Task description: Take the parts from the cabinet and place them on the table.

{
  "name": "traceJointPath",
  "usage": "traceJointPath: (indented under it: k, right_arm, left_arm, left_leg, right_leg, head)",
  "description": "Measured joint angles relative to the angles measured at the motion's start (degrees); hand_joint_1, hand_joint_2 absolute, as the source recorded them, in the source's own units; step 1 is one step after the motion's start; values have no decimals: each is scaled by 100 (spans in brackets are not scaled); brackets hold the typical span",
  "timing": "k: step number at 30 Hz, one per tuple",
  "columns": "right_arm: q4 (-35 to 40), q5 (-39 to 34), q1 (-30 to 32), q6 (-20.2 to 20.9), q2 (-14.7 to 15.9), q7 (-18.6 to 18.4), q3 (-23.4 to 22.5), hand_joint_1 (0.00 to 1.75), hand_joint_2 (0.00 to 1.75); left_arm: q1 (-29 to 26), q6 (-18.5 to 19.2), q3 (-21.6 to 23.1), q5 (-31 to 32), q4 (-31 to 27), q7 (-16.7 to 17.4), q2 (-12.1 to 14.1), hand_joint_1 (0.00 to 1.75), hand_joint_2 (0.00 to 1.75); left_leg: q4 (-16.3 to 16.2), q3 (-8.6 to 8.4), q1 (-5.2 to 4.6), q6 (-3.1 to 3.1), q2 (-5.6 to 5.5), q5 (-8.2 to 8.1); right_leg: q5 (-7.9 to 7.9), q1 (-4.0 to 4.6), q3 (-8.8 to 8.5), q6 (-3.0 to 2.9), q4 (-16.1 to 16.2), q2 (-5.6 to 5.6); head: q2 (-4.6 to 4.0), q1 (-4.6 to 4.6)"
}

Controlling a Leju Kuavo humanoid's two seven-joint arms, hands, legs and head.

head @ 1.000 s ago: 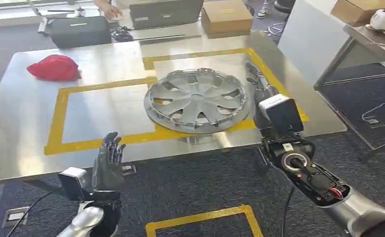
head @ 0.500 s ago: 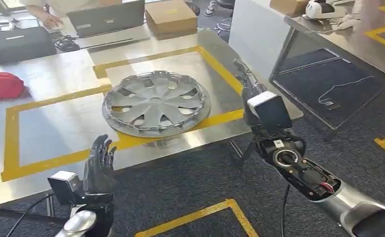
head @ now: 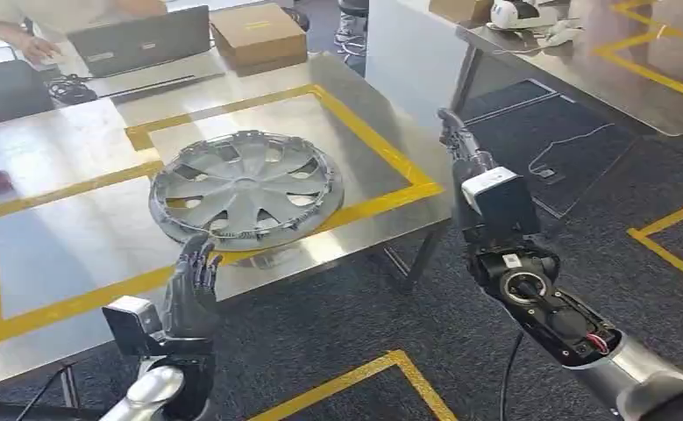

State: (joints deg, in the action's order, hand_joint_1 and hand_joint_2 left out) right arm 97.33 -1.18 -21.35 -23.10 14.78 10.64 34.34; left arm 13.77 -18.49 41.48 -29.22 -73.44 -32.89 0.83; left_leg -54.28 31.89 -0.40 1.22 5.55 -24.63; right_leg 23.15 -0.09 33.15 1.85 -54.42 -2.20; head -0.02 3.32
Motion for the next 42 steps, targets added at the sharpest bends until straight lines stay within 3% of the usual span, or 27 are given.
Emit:
traceJointPath:
  k: [2,3,5,7,8,9,11,12,13,17,18,19,20,22,23,24,26,27,28,29,32,33,35,37,38,40,42]
  right_arm:
    - [4,2,-1,22,-4,22,-2,0,0]
    - [7,6,-4,28,-20,35,-2,0,0]
    - [4,7,-21,33,-33,50,-4,0,0]
    - [2,7,-4,39,-39,59,-4,0,0]
    - [0,7,4,39,-39,61,-4,0,0]
    - [0,7,7,44,-39,61,-4,0,0]
    - [0,7,5,46,-42,68,-4,0,0]
    - [2,7,4,48,-48,68,-4,0,0]
    - [2,7,-2,48,-55,70,-4,0,0]
    - [4,7,8,48,-59,70,-22,0,0]
    - [9,7,26,48,-68,72,-24,0,0]
    - [9,13,2,48,-68,77,-26,0,0]
    - [7,13,-4,46,-68,76,-46,0,0]
    - [2,13,19,48,-70,74,-46,0,0]
    - [-2,13,27,48,-70,72,-46,0,0]
    - [-2,13,31,46,-70,70,-46,0,0]
    - [0,13,30,46,-70,70,-50,0,0]
    - [7,13,29,44,-70,70,-52,0,0]
    - [7,17,18,39,-70,70,-55,0,0]
    - [9,17,24,37,-74,68,-52,0,0]
    - [11,17,36,22,-74,63,-57,0,0]
    - [29,17,40,22,-77,57,-55,0,0]
    - [44,22,29,20,-79,50,-55,0,0]
    - [42,22,36,20,-79,46,-48,0,0]
    - [37,22,38,20,-79,37,-48,0,0]
    - [37,22,41,20,-81,33,-48,0,0]
    - [39,22,41,20,-81,26,-48,0,0]
  left_arm:
    - [12,-2,0,0,0,-7,0,0,0]
    - [17,-2,0,2,0,-11,2,0,0]
    - [10,-11,0,2,0,-24,4,0,0]
    - [-31,-17,0,-2,2,-24,24,0,0]
    - [-46,-22,0,-2,2,-24,28,0,0]
    - [-51,-24,0,0,2,-24,28,0,0]
    - [-43,-26,0,0,2,-24,28,0,0]
    - [-40,-26,0,0,2,-24,28,0,0]
    - [-38,-28,0,0,2,-24,28,0,0]
    - [-32,-31,0,2,0,-24,9,0,0]
    - [-13,-31,0,0,-2,-24,0,0,0]
    - [-9,-31,0,6,-4,-26,-9,0,0]
    - [-12,-31,0,9,-4,-31,-15,0,0]
    - [-40,-31,0,7,-2,-31,-2,0,0]
    - [-50,-31,0,7,-2,-31,2,0,0]
    - [-52,-31,0,4,-2,-31,2,0,0]
    - [-43,-31,0,7,-2,-31,-2,0,0]
    - [-41,-31,0,7,-2,-28,-4,0,0]
    - [-38,-28,0,7,-2,-26,-2,0,0]
    - [-31,-28,0,7,-2,-15,0,0,0]
    - [-22,-15,2,9,-2,-9,0,0,0]
    - [-6,-13,0,9,-4,2,2,0,0]
    - [8,-11,2,18,-2,4,-2,0,0]
    - [-18,-13,2,15,0,11,13,0,0]
    - [-31,-11,2,15,6,20,24,0,0]
    - [-33,-11,2,18,15,24,28,0,0]
    - [-15,-11,2,24,15,42,28,0,0]
  left_leg:
    - [-11,-29,-4,-72,104,-31]
    - [-115,-9,38,-116,-104,-124]
    - [-978,394,56,-159,-462,-617]
    - [-1889,860,62,-181,-519,-934]
    - [-2009,946,62,-176,-520,-907]
    - [-1847,886,62,-165,-521,-752]
    - [-744,373,70,-115,-613,-153]
    - [-228,130,79,-85,-868,64]
    - [-28,51,97,-69,-1099,27]
    - [21,28,75,39,-803,66]
    - [68,1,97,66,-711,86]
    - [83,-10,97,102,-668,82]
    - [82,-13,89,108,-588,79]
    - [78,-8,69,119,-444,68]
    - [77,-8,66,120,-360,62]
    - [76,-13,66,116,-290,55]
    - [64,-39,66,87,-161,26]
    - [54,-64,65,65,-94,1]
    - [38,-74,22,29,-58,-25]
    - [19,-65,-2,6,-19,-30]
    - [27,-92,-2,-51,161,-51]
    - [-25,-73,24,-103,114,-113]
    - [-677,191,61,-148,-381,-516]
    - [-1633,667,63,-169,-505,-896]
    - [-1917,836,62,-176,-517,-941]
    - [-1596,730,64,-150,-524,-626]
    - [-544,252,70,-93,-690,-72]
  right_leg:
    - [-30,-30,-19,-66,38,131]
    - [-42,-58,-46,-84,53,178]
    - [-60,-73,-28,-131,53,275]
    - [-68,-72,-4,-142,51,411]
    - [-70,-73,1,-142,50,485]
    - [-71,-77,-1,-140,49,558]
    - [-78,-84,-20,-128,46,732]
    - [-80,-95,-20,-112,46,794]
    - [-78,-61,17,-76,29,852]
    - [-122,-107,81,96,76,1104]
    - [-75,-116,83,97,5,885]
    - [99,-73,184,121,-234,571]
    - [359,-76,408,145,-703,395]
    - [764,-99,871,178,-1688,288]
    - [794,-102,979,188,-1916,276]
    - [683,-103,921,188,-1801,268]
    - [228,-99,438,168,-908,188]
    - [-7,-89,102,144,-306,22]
    - [19,-25,-51,114,32,-272]
    - [-30,-17,-46,30,30,-137]
    - [-36,-8,3,-42,25,63]
    - [-64,-52,-33,-85,57,133]
    - [-84,-57,-18,-130,57,230]
    - [-88,-56,4,-149,56,359]
    - [-92,-54,12,-154,55,440]
    - [-95,-55,7,-151,52,610]
    - [-101,-56,-11,-138,49,769]
  head:
    - [0,-20]
    - [0,-28]
    - [0,-129]
    - [0,-195]
    - [0,-210]
    - [0,-221]
    - [0,-247]
    - [0,-262]
    - [0,-264]
    - [0,-251]
    - [0,-256]
    - [2,-171]
    - [0,-102]
    - [2,-72]
    - [0,-50]
    - [0,-28]
    - [0,24]
    - [0,55]
    - [2,81]
    - [0,63]
    - [0,2]
    - [0,4]
    - [0,-68]
    - [0,-133]
    - [0,-161]
    - [0,-199]
    - [2,-240]
